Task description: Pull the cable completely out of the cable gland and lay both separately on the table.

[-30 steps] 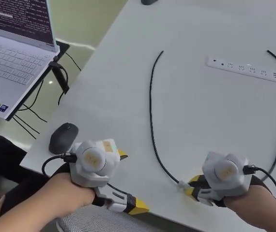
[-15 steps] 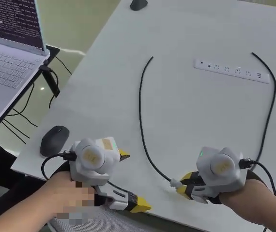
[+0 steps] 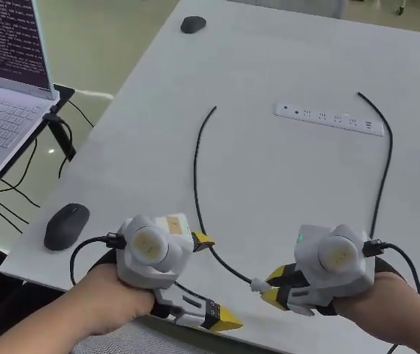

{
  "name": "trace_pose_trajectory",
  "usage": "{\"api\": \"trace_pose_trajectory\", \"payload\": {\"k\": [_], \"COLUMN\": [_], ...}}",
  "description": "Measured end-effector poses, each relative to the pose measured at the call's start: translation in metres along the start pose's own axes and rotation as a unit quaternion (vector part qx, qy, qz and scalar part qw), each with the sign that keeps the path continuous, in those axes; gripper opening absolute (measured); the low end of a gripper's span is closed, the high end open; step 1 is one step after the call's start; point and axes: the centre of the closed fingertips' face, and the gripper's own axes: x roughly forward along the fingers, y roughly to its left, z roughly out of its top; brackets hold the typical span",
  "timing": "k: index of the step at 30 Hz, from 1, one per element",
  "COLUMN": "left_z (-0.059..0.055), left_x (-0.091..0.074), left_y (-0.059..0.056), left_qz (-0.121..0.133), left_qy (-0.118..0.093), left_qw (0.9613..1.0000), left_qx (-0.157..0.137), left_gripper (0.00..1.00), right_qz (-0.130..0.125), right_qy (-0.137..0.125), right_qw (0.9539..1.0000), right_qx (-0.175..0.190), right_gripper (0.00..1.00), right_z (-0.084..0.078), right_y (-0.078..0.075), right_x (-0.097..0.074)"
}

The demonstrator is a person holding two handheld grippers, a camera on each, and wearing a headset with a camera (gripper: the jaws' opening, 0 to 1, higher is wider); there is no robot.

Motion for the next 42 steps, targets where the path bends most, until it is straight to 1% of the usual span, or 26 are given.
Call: {"api": "trace_pose_trajectory", "payload": {"k": [1, 3, 7, 10, 13, 14, 17, 20, 23, 26, 30, 32, 35, 40, 42], "left_z": [0.0, 0.001, 0.007, 0.014, 0.018, 0.021, 0.024, 0.028, 0.035, 0.04, 0.049, 0.048, 0.049, 0.05, 0.052], "left_x": [0.002, 0.005, 0.009, 0.012, 0.015, 0.017, 0.021, 0.023, 0.025, 0.026, 0.028, 0.03, 0.031, 0.033, 0.033], "left_y": [-0.002, -0.004, -0.007, -0.009, -0.009, -0.012, -0.015, -0.016, -0.016, -0.019, -0.021, -0.021, -0.021, -0.028, -0.03], "left_qz": [-0.003, -0.007, -0.013, -0.02, -0.022, -0.028, -0.035, -0.038, -0.037, -0.044, -0.05, -0.051, -0.053, -0.066, -0.073], "left_qy": [0.002, 0.003, -0.005, -0.019, -0.028, -0.035, -0.036, -0.04, -0.051, -0.06, -0.075, -0.071, -0.075, -0.078, -0.081], "left_qw": [1.0, 0.9999, 0.9999, 0.9996, 0.9994, 0.999, 0.9987, 0.9985, 0.998, 0.9972, 0.9958, 0.9961, 0.9958, 0.9947, 0.9941], "left_qx": [0.006, 0.007, 0.008, 0.005, 0.0, -0.002, -0.001, 0.002, -0.002, -0.012, -0.014, -0.01, -0.008, -0.005, -0.006], "left_gripper": [0.81, 0.81, 0.77, 0.73, 0.71, 0.69, 0.65, 0.63, 0.62, 0.59, 0.54, 0.52, 0.48, 0.4, 0.35], "right_qz": [0.0, 0.003, 0.004, 0.005, 0.004, 0.002, 0.002, 0.003, 0.001, 0.004, 0.006, 0.008, 0.011, 0.015, 0.015], "right_qy": [0.001, 0.003, 0.003, 0.003, 0.0, -0.001, -0.003, -0.007, -0.008, -0.013, -0.016, -0.014, -0.015, -0.022, -0.023], "right_qw": [1.0, 0.9999, 0.9997, 0.9993, 0.9988, 0.9986, 0.9979, 0.9972, 0.9962, 0.9954, 0.9938, 0.9934, 0.9919, 0.9909, 0.9904], "right_qx": [-0.008, -0.013, -0.025, -0.037, -0.048, -0.053, -0.064, -0.075, -0.087, -0.095, -0.11, -0.114, -0.126, -0.132, -0.136], "right_gripper": [0.06, 0.06, 0.06, 0.06, 0.06, 0.06, 0.06, 0.06, 0.06, 0.06, 0.06, 0.06, 0.06, 0.06, 0.06], "right_z": [0.001, 0.002, 0.005, 0.007, 0.009, 0.011, 0.013, 0.016, 0.016, 0.016, 0.014, 0.012, 0.011, 0.011, 0.01], "right_y": [0.001, 0.002, 0.003, 0.005, 0.006, 0.007, 0.009, 0.009, 0.008, 0.009, 0.011, 0.012, 0.014, 0.015, 0.016], "right_x": [-0.002, -0.006, -0.013, -0.02, -0.027, -0.03, -0.037, -0.043, -0.048, -0.052, -0.057, -0.058, -0.06, -0.063, -0.064]}}
